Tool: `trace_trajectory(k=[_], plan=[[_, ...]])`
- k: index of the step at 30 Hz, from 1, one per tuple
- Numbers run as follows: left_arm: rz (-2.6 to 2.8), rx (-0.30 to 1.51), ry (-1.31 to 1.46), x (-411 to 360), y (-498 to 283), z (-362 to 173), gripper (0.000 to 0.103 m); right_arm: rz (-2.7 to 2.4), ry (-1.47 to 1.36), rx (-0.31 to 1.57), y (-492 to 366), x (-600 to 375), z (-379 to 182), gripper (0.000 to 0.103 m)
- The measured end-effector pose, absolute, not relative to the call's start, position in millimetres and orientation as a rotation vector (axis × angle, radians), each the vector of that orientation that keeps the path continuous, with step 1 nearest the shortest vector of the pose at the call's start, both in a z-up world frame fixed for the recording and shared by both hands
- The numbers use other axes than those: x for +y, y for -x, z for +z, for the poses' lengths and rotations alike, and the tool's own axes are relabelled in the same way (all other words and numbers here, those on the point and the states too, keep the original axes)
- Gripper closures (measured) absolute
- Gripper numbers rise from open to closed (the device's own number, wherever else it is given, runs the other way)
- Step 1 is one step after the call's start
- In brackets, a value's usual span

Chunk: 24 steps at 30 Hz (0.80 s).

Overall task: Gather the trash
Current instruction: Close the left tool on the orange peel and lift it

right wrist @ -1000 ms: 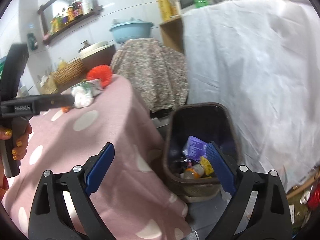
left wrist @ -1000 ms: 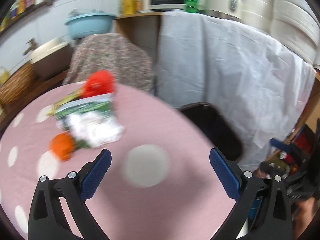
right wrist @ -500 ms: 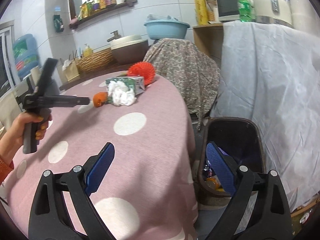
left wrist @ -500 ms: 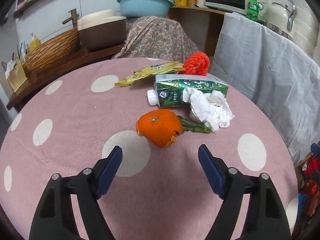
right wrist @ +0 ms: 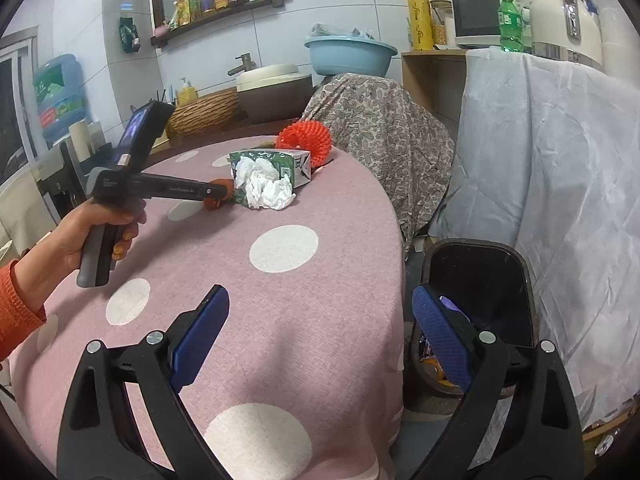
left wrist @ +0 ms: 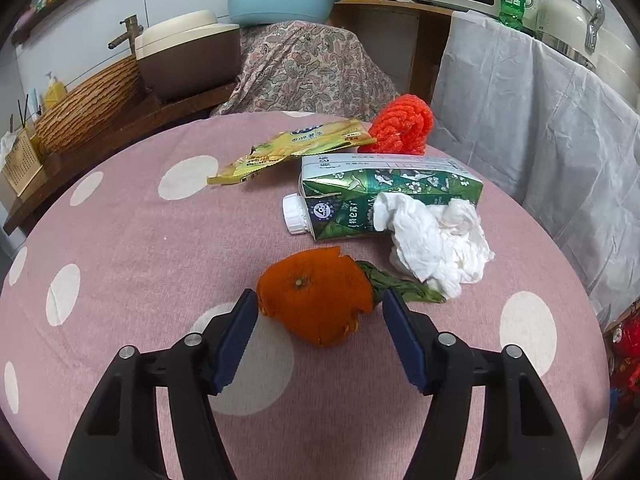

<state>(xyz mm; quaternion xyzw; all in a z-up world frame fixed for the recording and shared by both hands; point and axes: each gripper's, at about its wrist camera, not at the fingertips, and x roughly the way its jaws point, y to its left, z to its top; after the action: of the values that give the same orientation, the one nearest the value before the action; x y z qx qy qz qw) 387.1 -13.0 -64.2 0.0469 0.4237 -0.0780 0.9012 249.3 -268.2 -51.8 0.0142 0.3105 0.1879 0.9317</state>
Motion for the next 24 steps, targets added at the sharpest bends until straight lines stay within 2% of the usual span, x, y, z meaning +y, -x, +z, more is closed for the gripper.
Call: trace_trajectory(k=[9, 18, 24], plan=[[-0.147, 0.878, -0.036, 2, -383, -65, 0.075, 0.445, -0.037, 0.650, -262, -249, -46, 0.011], [-0.131, 0.815, 0.013, 23, -354, -48, 0.077, 0.532, -0.024, 0.685, -298, -207, -41, 0.011], [-0.149, 0.842, 0.046, 32, -345, -50, 0.077, 0.546, 0.027, 0.717, -323, -174, -44, 0.011]])
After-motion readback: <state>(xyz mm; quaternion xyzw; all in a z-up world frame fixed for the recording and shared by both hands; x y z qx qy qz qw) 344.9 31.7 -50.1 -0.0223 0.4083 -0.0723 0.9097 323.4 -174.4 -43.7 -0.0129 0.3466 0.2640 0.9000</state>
